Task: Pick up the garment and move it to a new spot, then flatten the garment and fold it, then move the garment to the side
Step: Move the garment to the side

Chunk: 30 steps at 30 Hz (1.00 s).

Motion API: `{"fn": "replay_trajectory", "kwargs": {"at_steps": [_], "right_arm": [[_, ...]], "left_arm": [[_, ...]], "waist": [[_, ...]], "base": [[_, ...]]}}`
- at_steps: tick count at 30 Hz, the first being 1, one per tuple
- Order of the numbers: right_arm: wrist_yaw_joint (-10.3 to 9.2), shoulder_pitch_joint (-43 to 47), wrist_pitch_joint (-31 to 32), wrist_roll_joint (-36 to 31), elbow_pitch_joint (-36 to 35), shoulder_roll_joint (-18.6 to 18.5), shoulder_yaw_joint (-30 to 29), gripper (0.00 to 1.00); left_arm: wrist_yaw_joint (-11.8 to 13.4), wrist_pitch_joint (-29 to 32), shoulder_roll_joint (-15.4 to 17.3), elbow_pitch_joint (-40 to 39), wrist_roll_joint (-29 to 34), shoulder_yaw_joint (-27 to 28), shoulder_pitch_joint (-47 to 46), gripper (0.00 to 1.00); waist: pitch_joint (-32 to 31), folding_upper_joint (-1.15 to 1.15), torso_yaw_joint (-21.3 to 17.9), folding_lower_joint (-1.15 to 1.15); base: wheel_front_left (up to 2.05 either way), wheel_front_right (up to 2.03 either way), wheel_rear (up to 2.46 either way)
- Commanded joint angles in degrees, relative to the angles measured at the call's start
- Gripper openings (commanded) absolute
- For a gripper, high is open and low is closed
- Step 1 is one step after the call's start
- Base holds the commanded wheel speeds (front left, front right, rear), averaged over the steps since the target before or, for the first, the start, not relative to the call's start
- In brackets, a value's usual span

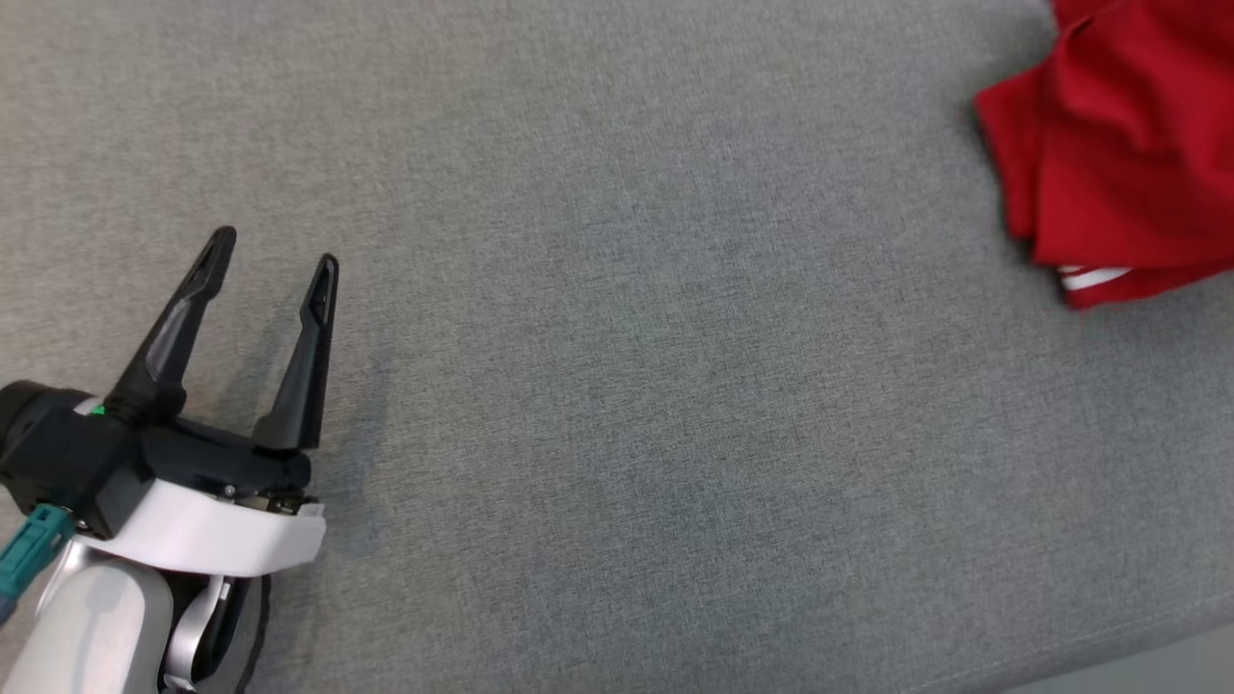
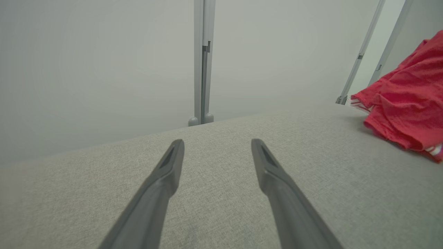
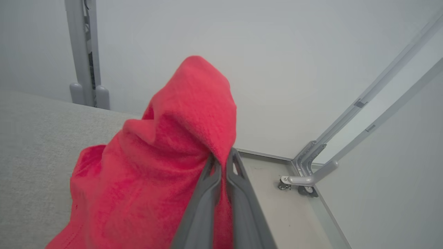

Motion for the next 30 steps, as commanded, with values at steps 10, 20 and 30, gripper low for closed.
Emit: {"fn": "replay_trajectory", "kwargs": {"at_steps": [10,20,30], "right_arm": [[-0.03,-3.47,-0.21,-1.38,4.93,1.42,-4.90,0.00],[-0.03,-4.94,-5.46,-6.24,11.22,5.62,-9.68,1.00],[-0.03,-2.74,-10.02,-6.80,13.31,10.00,-12.75,1.00]], "left_arm": [[-0.20,0.80,1.23,-1.73,0.54,-0.22,-2.19,1.00],[0.01,1.23,2.35,-2.46,0.50,0.01,-3.03,1.00],[0.29,0.22,1.69,-1.03,-0.24,-0.61,-2.71,1.00]], "waist": [[4.58,0.00,-1.07,0.00],[7.10,0.00,-1.33,0.00],[4.74,0.00,-0.85,0.00]], "base": [[0.00,0.00,0.00],[0.00,0.00,0.00],[0.00,0.00,0.00]]}}
